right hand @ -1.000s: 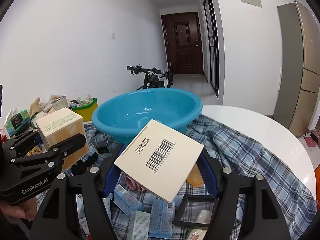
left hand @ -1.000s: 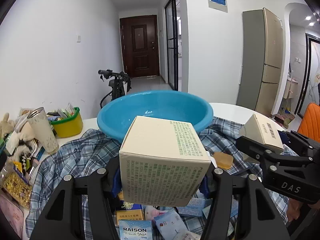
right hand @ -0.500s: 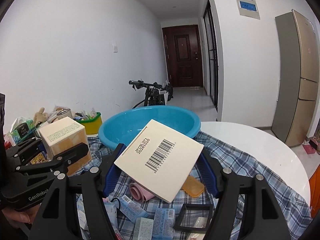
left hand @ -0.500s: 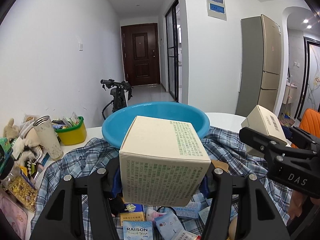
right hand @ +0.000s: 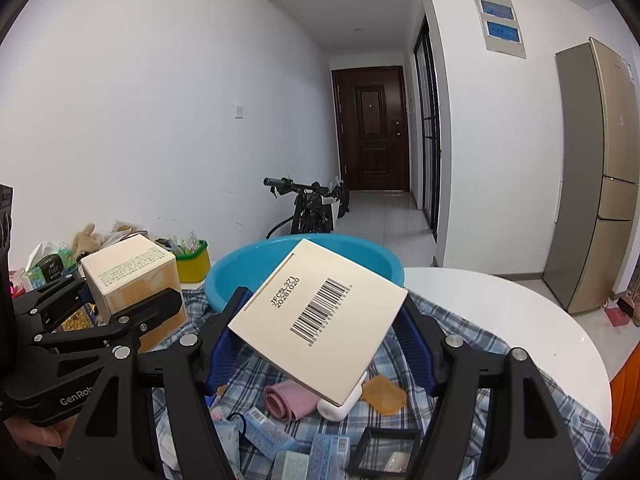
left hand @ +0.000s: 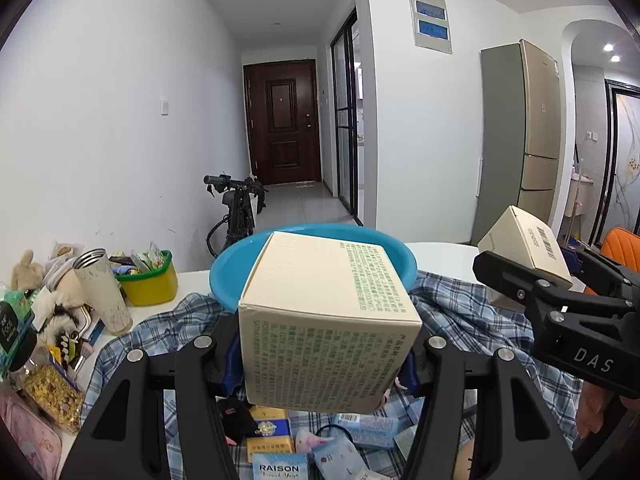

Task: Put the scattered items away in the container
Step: 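Lift both held boxes and carry them over the turquoise basin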

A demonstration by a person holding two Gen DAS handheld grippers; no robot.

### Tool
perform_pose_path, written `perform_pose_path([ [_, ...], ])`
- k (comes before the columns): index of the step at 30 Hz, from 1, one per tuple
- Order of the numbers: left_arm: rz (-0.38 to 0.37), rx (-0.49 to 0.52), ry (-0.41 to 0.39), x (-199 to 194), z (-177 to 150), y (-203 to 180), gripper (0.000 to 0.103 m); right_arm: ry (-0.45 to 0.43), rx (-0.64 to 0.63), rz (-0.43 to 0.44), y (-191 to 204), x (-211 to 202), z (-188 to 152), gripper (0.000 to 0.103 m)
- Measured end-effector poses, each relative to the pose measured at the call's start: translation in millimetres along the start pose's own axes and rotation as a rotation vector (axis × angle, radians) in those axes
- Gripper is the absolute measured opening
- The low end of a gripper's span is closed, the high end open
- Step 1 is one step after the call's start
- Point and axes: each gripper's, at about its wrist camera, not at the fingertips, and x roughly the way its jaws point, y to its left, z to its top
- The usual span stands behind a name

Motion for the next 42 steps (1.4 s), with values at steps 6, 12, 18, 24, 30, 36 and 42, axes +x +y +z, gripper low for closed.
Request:
perform_pose_path([
  [6, 0.013, -0.009, -0.03, 6.0, 12.9, 6.0, 0.061, -0.01, -0.004, 0.005, -0.1, 10.3, 12.0, 0.069],
  [12, 0.021, -0.008, -0.037, 25.5, 23.6, 8.5, 0.061, -0.03, -0.008, -0.007, -0.1, 23.8, 25.3, 0.069],
  [18, 0.024, -0.026, -0.039, 50.4, 35.8, 17.0, 0.061, -0.048, -0.006, -0.027, -3.5, 39.9, 40.2, 0.069],
  [24, 0.027, -0.037, -0.053, 67.4, 47.8, 27.0, 0.061, -0.067, -0.007, -0.038, -8.9, 55.1, 53.0, 0.069],
  [30, 0.036, -0.042, -0.053, 87.0, 57.9, 37.0, 0.061, -0.079, 0.005, -0.02, -13.4, 79.6, 66.8, 0.069],
  [36, 0.041, -0.04, -0.048, 113.2, 71.3, 43.6, 0.061, -0.064, 0.0, -0.012, -18.4, 108.6, 77.8, 0.069],
  [42, 0.035, -0.056, -0.054, 138.5, 82.1, 52.4, 0.061, -0.053, -0.018, -0.007, -19.4, 132.5, 84.0, 0.069],
])
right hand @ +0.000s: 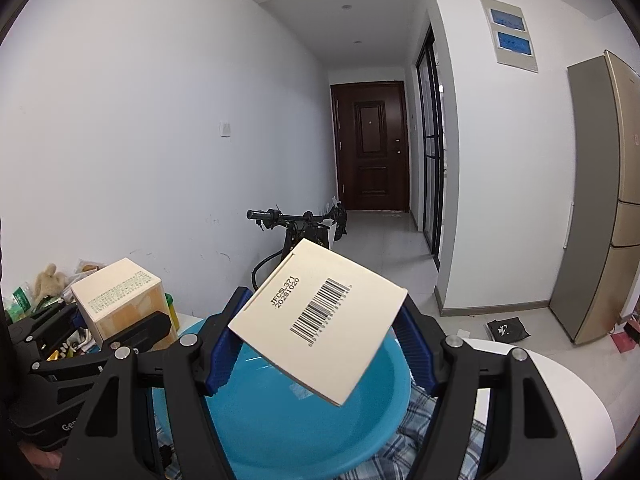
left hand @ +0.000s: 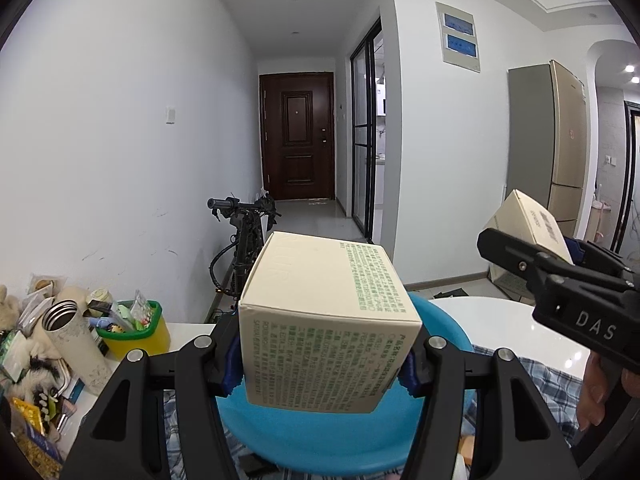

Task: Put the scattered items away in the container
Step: 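Lower the cream box into the basin and open the left tool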

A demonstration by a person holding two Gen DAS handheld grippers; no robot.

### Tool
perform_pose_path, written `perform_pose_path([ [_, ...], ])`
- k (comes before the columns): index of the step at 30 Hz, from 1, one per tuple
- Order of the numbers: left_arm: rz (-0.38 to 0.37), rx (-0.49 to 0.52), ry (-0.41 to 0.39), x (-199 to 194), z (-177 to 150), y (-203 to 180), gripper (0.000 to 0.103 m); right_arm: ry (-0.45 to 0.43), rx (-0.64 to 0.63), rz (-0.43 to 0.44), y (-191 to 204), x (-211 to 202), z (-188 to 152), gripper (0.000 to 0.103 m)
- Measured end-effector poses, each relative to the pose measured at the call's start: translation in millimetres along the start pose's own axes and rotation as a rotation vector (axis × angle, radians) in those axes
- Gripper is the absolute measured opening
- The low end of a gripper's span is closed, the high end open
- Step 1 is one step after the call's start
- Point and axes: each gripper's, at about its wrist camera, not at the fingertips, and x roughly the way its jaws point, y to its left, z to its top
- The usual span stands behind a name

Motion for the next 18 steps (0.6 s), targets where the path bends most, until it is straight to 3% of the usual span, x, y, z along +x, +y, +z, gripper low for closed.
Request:
perform_pose_path([
  [18, -0.008, -0.022, 0.033, 66.6, 4.2, 12.1, 0.061, -0.04, 0.056, -0.022, -18.4, 32.7, 6.6, 0.069],
])
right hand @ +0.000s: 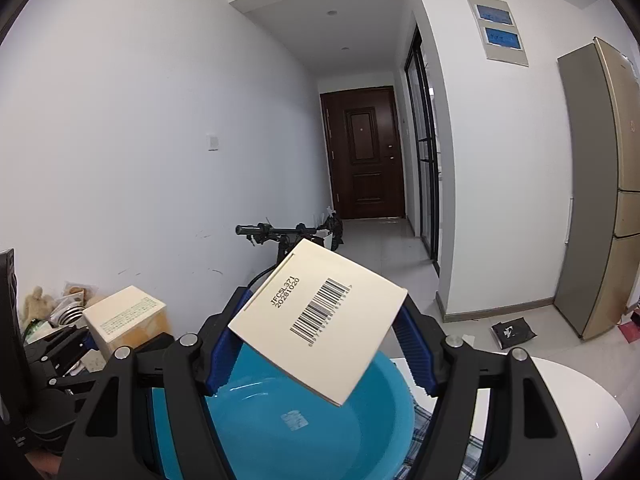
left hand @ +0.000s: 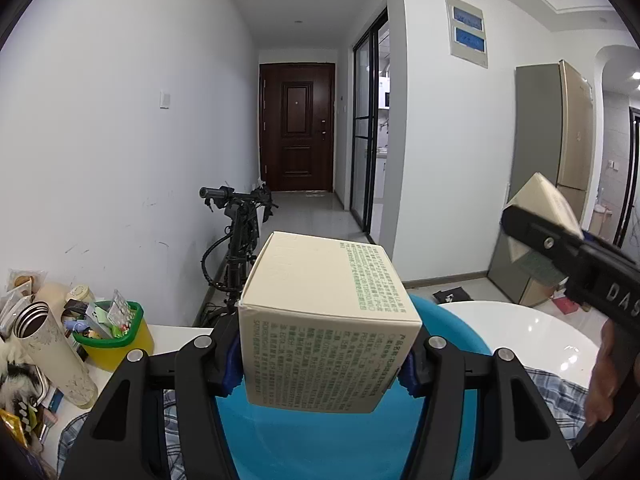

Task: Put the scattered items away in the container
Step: 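Lower the cream box into the basin and open the left tool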

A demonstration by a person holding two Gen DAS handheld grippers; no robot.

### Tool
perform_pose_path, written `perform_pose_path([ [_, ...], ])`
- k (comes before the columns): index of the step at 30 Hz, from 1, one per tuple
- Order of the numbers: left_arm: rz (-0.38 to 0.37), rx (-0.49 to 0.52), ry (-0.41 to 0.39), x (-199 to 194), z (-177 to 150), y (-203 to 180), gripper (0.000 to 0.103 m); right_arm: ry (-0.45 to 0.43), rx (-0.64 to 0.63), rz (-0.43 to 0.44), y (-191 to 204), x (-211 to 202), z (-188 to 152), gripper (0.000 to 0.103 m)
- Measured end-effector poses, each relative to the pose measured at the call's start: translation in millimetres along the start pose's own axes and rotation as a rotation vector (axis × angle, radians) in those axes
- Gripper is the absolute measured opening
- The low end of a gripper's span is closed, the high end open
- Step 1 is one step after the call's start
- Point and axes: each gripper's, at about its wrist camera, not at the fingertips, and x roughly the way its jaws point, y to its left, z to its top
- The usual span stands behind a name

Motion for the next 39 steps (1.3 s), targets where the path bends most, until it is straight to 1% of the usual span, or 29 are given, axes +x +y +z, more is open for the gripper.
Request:
perform_pose_path([
  [2, 0.005, -0.005, 0.002, 3.2, -0.8, 0.8, 0.061, 0.003, 0.005, 0.011, -2.1, 0.7, 1.0, 0.069],
  [6, 0.015, 0.002, -0.001, 5.8, -2.5, -1.5, 0.061, 0.003, 0.01, 0.005, -6.8, 2.3, 4.2, 0.069],
  [9, 0.009, 0.005, -0.002, 5.4, -3.9, -4.0, 0.061, 0.009, 0.012, 0.006, -7.2, 5.2, 3.8, 0.069],
  [15, 0.004, 0.004, -0.008, 10.2, -2.5, -2.1, 0.061, 0.024, 0.012, 0.012, -7.7, 15.5, 1.5, 0.069],
  [18, 0.017, 0.004, -0.001, 16.8, -2.6, -1.1, 0.061, 0.038, 0.013, 0.004, -10.8, 25.2, -1.3, 0.069],
  [22, 0.032, -0.012, 0.047, 38.6, -4.7, 4.6, 0.061, 0.088, 0.035, 0.018, -18.5, 41.7, -5.3, 0.069],
  [26, 0.038, -0.018, 0.106, 59.5, -9.8, 10.2, 0.061, 0.133, 0.028, 0.015, -19.3, 53.2, -12.3, 0.069],
  [31, 0.024, -0.019, 0.188, 82.3, -19.9, 13.2, 0.061, 0.188, 0.019, 0.031, -16.7, 65.0, -20.4, 0.069],
  [36, 0.012, -0.013, 0.247, 98.1, -28.6, 11.8, 0.061, 0.243, 0.007, 0.031, -13.9, 75.4, -30.7, 0.069],
  [39, -0.003, -0.026, 0.291, 107.9, -35.2, 14.6, 0.061, 0.286, 0.012, 0.042, -15.3, 84.2, -36.8, 0.069],
])
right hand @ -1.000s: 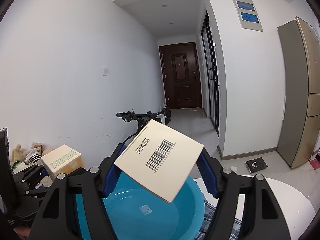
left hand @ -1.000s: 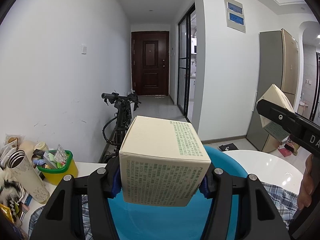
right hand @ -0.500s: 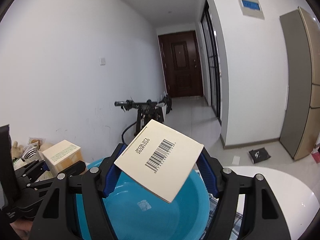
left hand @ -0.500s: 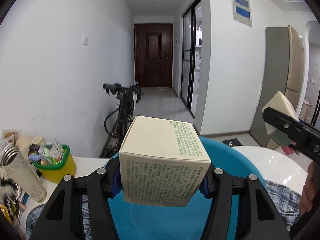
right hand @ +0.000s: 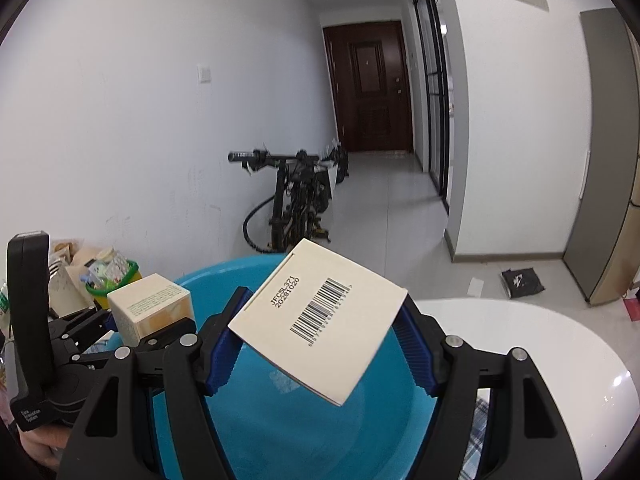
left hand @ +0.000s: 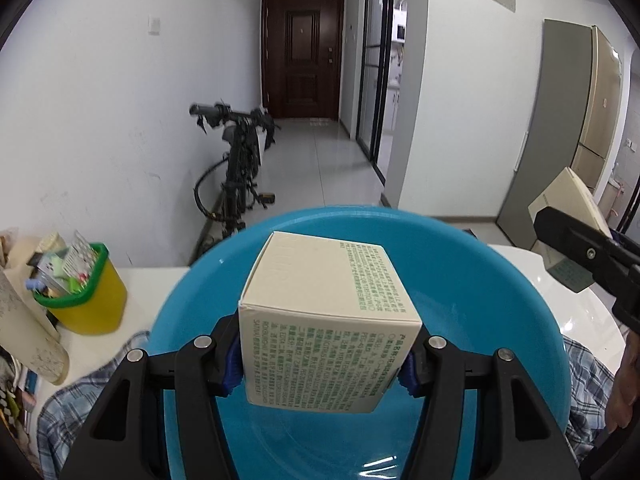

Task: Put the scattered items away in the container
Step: 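Lower the cream box into the basin and open the left tool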

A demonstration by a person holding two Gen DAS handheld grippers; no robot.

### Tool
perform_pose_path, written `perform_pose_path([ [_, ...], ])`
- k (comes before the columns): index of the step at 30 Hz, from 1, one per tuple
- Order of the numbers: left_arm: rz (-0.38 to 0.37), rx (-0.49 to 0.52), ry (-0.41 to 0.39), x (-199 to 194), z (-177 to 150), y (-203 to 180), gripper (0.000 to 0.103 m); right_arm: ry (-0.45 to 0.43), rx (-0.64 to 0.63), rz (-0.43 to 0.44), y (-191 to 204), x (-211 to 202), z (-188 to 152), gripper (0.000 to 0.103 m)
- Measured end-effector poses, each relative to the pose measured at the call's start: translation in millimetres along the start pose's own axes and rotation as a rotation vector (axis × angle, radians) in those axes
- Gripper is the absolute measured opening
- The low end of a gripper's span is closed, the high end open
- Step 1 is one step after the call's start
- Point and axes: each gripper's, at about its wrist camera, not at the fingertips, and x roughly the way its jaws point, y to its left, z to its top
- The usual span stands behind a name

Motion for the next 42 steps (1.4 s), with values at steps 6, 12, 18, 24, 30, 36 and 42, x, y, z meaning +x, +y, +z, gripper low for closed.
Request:
perform_pose_path([
  [6, 0.013, 0.009, 0.05, 9.2, -1.8, -0.6, 0.061, 0.063, -0.005, 0.003, 0.4, 16.1, -6.2, 0.069],
  [12, 0.024, 0.026, 0.097, 17.1, -4.1, -1.6, 0.061, 0.1, -0.025, 0.008, 5.5, 23.8, -12.3, 0.069],
  [18, 0.0, 0.03, 0.166, 26.4, -6.3, -0.1, 0.061, 0.105, -0.032, 0.009, 8.0, 24.6, -13.1, 0.069],
  [24, 0.003, 0.043, 0.206, 30.7, -8.0, -0.4, 0.061, 0.107, -0.032, 0.009, 8.4, 24.7, -13.2, 0.069],
  [30, -0.002, 0.055, 0.241, 35.6, -10.6, -2.0, 0.061, 0.111, -0.037, 0.009, 10.6, 22.6, -13.4, 0.069],
  [36, -0.001, 0.058, 0.249, 37.1, -11.5, -1.2, 0.061, 0.116, -0.042, 0.01, 10.9, 22.9, -13.1, 0.069],
  [42, -0.002, 0.057, 0.251, 37.6, -11.5, -0.8, 0.062, 0.118, -0.045, 0.009, 10.8, 23.3, -12.5, 0.069],
])
